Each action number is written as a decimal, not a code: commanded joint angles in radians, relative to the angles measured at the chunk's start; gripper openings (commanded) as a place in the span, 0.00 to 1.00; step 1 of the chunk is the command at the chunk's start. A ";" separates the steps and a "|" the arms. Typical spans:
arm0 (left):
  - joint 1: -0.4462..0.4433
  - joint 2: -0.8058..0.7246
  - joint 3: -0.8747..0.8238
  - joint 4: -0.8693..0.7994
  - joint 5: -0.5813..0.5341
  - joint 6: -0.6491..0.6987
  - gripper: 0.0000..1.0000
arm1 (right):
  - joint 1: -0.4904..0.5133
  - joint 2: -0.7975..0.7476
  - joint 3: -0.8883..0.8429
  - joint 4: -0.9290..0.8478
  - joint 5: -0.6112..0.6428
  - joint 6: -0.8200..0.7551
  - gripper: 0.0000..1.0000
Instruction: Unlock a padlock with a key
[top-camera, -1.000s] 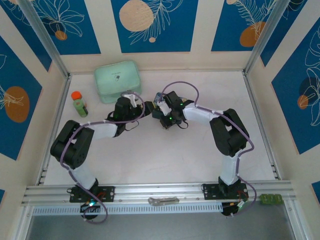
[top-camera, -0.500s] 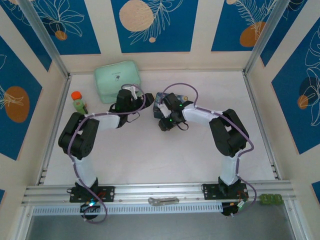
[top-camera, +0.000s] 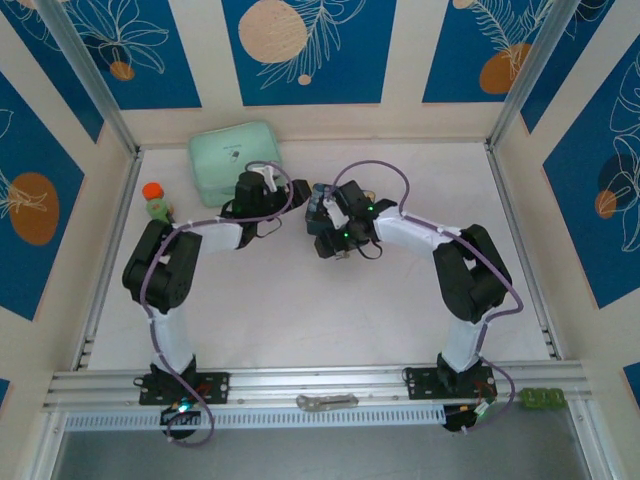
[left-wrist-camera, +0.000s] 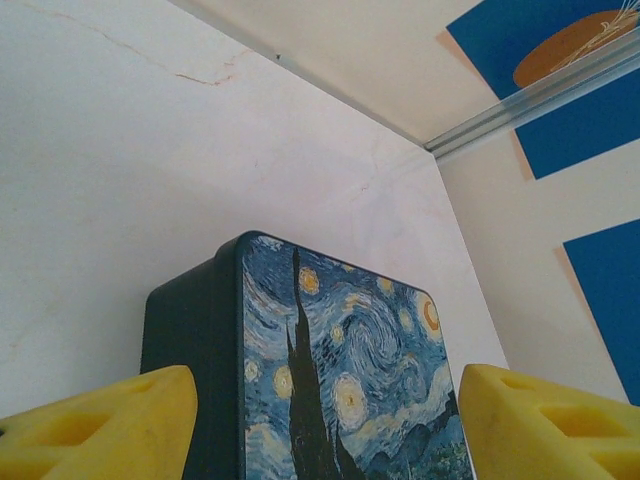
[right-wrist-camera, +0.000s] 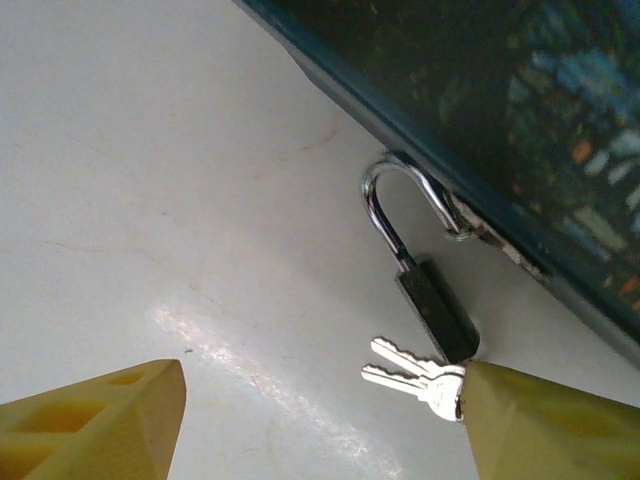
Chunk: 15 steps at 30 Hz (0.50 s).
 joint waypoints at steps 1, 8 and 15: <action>0.012 0.018 0.039 -0.027 0.025 0.035 0.70 | -0.009 -0.022 -0.034 0.023 0.029 0.039 0.73; 0.011 0.047 0.051 -0.027 0.038 0.023 0.70 | 0.010 0.017 0.001 -0.011 0.166 0.108 0.72; 0.010 0.042 0.041 -0.019 0.033 0.010 0.69 | 0.088 0.108 0.101 -0.118 0.362 0.359 0.72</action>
